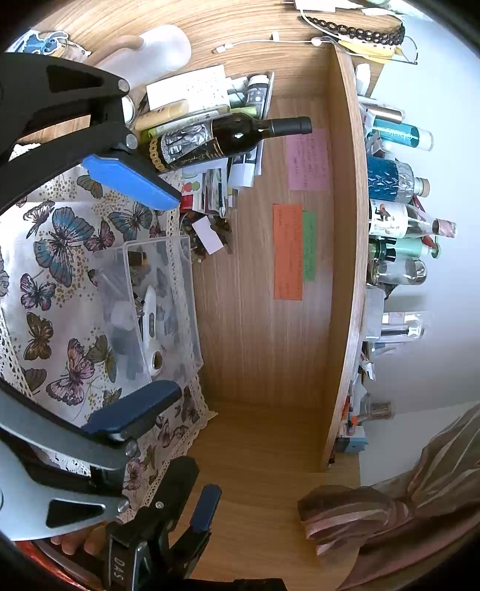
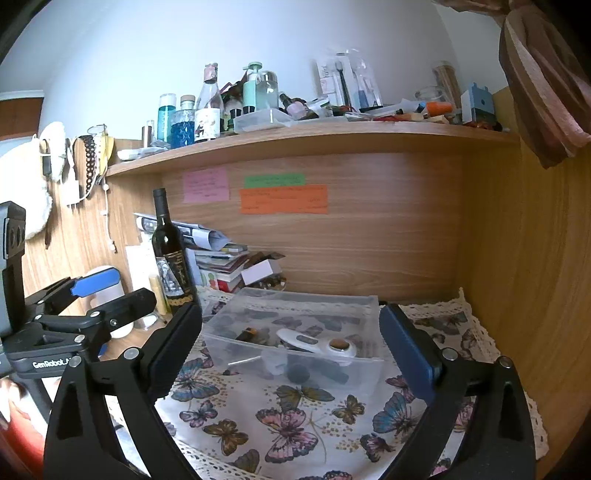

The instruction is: Organize rigid objects

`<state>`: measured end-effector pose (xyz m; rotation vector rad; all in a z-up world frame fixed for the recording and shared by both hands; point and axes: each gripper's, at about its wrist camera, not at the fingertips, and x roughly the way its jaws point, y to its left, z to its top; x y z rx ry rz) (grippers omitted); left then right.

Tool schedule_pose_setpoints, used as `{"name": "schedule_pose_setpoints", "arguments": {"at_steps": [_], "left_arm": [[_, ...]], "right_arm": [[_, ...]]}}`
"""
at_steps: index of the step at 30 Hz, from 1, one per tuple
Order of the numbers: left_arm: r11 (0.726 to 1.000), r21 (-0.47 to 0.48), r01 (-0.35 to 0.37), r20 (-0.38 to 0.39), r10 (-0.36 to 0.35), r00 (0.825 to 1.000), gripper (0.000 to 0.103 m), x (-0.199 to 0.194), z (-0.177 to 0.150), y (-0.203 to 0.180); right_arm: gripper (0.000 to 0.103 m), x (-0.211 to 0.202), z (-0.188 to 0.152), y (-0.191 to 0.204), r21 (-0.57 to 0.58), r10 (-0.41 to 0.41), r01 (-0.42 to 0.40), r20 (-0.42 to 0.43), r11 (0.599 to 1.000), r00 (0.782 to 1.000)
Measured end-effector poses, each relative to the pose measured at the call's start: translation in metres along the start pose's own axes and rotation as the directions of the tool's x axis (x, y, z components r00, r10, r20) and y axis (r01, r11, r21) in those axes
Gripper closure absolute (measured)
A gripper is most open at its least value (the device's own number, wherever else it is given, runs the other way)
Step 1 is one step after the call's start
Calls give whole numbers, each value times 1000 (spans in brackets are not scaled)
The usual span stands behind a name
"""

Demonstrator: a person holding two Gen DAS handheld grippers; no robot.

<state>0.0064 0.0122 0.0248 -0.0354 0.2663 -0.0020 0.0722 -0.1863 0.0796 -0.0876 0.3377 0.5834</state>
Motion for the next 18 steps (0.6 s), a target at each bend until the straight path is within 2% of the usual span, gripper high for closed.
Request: {"name": "schedule_pose_setpoints", "arguments": {"at_steps": [18], "left_arm": [[1000,-1,3,9,-3,1000,3,-1,-1,-1]], "right_arm": [[4,0,1,2,3,8,-8,-2,1000,1000]]}}
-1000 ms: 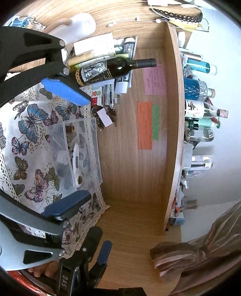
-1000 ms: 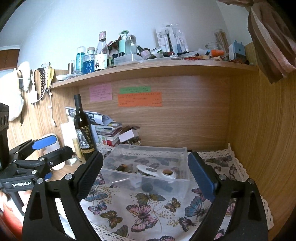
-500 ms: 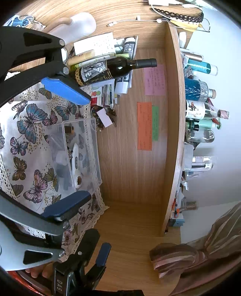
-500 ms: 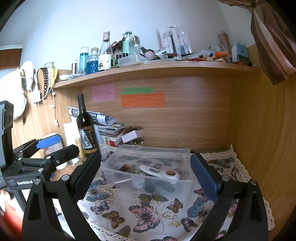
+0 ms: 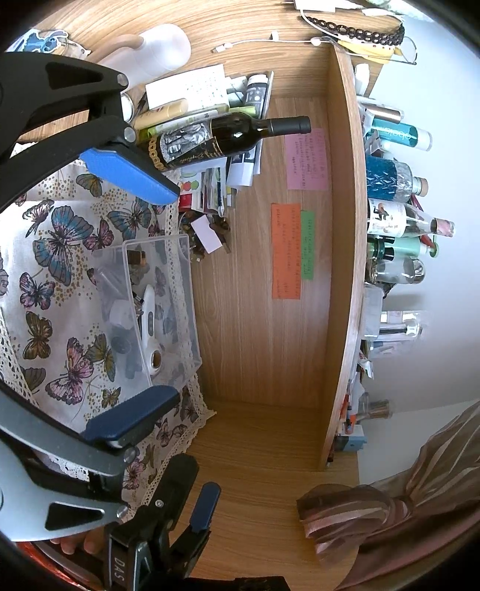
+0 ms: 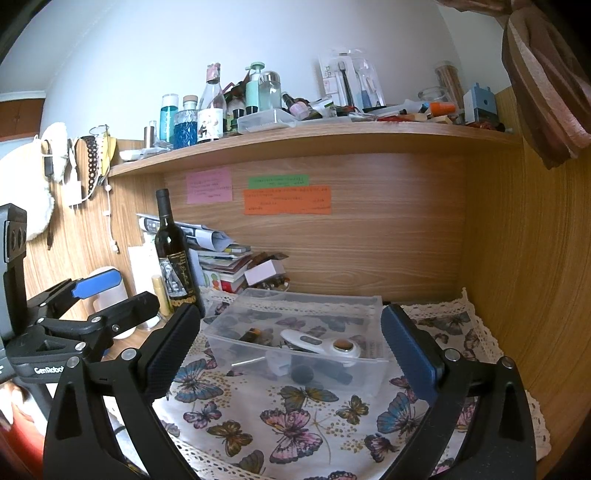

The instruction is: Organize rigid objects

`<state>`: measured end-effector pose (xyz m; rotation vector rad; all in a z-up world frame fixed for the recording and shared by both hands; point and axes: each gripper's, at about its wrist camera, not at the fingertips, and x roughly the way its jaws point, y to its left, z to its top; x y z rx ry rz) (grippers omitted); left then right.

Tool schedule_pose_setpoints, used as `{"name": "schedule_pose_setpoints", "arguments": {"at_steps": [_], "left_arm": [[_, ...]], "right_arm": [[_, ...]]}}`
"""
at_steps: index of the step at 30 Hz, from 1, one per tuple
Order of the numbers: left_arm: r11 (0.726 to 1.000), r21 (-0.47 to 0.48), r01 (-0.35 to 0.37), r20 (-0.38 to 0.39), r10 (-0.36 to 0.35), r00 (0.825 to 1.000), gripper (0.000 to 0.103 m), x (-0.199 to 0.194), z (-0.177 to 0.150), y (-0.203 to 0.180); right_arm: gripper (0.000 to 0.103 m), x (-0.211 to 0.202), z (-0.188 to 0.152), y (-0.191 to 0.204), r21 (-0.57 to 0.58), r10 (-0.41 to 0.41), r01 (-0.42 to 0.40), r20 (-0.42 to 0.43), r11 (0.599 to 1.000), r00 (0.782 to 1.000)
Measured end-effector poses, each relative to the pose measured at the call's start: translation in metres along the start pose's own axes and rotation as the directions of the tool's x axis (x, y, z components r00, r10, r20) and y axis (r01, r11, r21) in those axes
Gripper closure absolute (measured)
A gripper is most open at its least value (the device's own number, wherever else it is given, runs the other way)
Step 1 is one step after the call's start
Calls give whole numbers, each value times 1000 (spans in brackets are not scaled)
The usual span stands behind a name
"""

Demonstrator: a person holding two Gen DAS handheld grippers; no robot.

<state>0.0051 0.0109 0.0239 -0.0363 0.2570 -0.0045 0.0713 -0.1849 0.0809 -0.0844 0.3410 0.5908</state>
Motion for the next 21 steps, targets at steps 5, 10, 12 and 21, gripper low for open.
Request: {"name": "schedule_pose_setpoints", "arguments": {"at_steps": [5,10,12,21], "left_arm": [[1000,-2,1,-3,-1,1000,3,1,1,0],[1000,-7,5,-10,-5,1000,3,3,1,2],[1000,-6,5,-13,-5,1000,3,5,1,1],[1000,-7,12,-21,-12,1000,2,8,-1,3]], "right_arm": [[4,1,0,1,4,-5,5,-2,1000,1000],[3,3,0,1,11,-3,3,-5,1000,1000],[2,2,-1,0,11,-6,6,-5,1000,1000],[1,4,-2,1,14,-5,5,-10,1000,1000]]}}
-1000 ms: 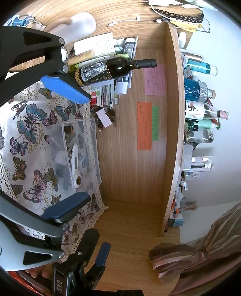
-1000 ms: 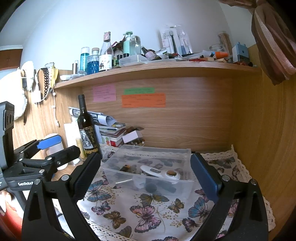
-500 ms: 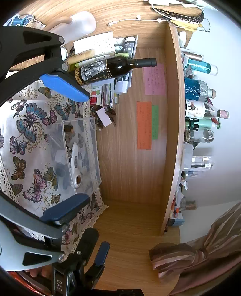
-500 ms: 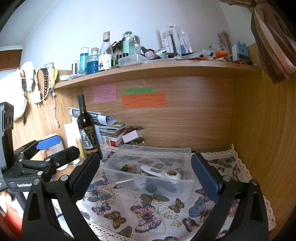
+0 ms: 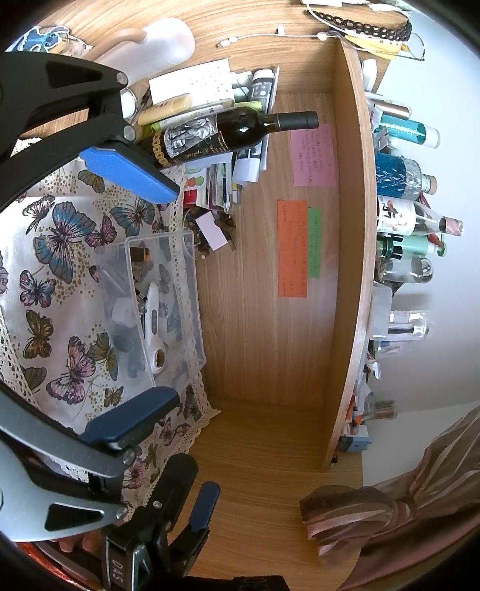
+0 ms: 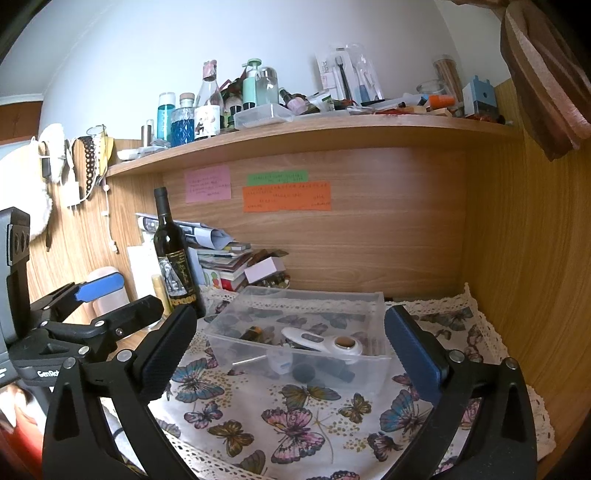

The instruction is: Organize rigid objects

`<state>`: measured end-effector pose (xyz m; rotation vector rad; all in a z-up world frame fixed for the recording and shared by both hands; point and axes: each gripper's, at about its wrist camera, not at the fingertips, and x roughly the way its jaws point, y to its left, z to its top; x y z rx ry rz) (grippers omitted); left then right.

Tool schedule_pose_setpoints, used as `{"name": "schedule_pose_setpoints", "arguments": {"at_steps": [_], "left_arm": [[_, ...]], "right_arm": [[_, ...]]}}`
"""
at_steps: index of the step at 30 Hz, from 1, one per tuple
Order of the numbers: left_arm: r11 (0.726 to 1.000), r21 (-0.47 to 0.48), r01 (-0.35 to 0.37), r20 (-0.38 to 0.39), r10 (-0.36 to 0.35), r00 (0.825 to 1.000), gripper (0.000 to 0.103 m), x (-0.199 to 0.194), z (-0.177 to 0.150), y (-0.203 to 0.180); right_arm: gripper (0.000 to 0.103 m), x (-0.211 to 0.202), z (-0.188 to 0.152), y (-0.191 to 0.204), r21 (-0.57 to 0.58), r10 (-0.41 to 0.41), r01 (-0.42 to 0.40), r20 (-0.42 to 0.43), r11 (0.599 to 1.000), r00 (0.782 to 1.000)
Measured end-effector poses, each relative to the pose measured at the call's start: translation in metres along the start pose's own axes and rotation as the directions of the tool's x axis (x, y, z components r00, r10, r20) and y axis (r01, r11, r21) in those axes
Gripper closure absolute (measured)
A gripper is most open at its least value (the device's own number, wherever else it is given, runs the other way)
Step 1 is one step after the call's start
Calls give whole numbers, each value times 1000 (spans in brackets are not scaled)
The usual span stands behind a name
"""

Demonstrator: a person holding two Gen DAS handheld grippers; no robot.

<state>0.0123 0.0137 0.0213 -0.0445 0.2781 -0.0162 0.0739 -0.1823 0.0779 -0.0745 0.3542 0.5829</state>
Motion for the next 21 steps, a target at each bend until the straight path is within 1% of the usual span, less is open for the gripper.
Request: {"name": "schedule_pose_setpoints", "arguments": {"at_steps": [12,21], "left_arm": [[1000,-16,7,-19,-8,1000,1,5,-1,4],[1000,-18,1,-8,-1,1000,1,4,0,7]], "right_arm": [[0,4,-3,2,3,-7,7,-11,1000,1000],[0,5,-4,2,11,-11,12,-19,1000,1000]]}}
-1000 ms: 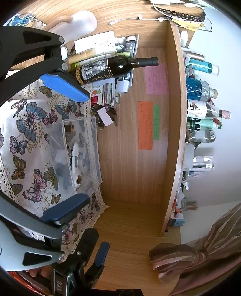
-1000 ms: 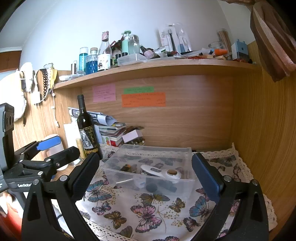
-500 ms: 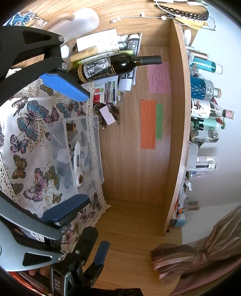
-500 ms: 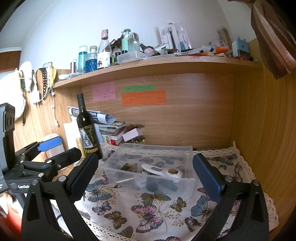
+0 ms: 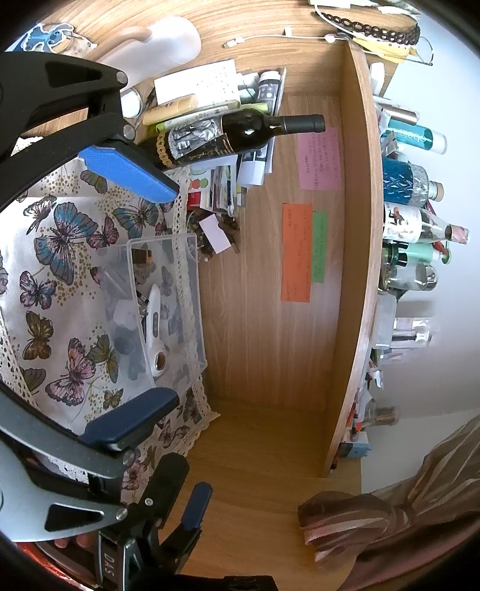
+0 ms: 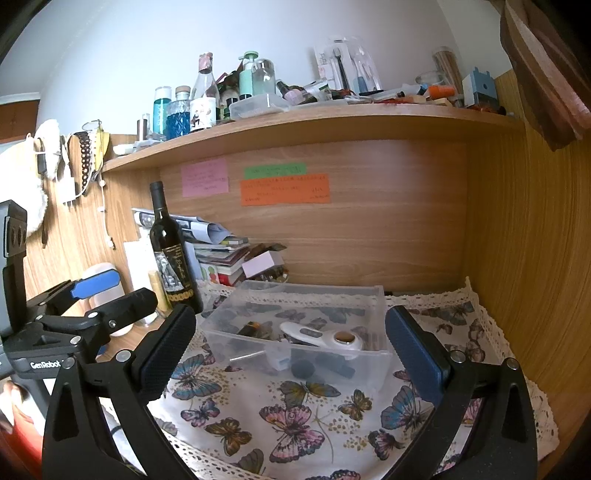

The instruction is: Organize rigid objects

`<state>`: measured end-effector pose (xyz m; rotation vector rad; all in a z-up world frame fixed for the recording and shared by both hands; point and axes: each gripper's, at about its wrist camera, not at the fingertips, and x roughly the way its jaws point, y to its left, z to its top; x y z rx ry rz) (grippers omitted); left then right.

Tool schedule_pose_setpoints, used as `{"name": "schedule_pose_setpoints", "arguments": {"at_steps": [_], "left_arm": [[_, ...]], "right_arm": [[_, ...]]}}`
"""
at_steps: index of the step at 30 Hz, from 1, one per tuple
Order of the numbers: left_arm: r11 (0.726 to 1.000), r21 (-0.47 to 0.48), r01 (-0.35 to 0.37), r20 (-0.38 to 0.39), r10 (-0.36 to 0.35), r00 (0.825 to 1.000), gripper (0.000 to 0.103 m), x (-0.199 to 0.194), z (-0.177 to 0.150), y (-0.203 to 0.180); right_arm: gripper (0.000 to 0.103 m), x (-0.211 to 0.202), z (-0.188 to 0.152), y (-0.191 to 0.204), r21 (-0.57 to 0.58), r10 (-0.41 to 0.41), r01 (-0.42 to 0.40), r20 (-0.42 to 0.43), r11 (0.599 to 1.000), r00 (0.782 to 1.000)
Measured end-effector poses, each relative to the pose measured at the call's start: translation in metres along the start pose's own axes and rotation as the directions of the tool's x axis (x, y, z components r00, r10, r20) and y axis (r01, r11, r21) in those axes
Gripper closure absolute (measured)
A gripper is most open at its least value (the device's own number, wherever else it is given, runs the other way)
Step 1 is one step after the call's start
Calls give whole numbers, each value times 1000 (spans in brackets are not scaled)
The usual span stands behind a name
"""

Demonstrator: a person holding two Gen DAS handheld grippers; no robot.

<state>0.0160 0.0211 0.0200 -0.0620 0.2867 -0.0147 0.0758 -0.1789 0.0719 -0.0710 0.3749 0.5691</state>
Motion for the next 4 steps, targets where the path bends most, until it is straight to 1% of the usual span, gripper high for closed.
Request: {"name": "schedule_pose_setpoints", "arguments": {"at_steps": [4], "left_arm": [[1000,-1,-8,6,8,1000,1,-1,1,-1]], "right_arm": [[0,0,0,0,-1,-2,2,0,1000,1000]]}}
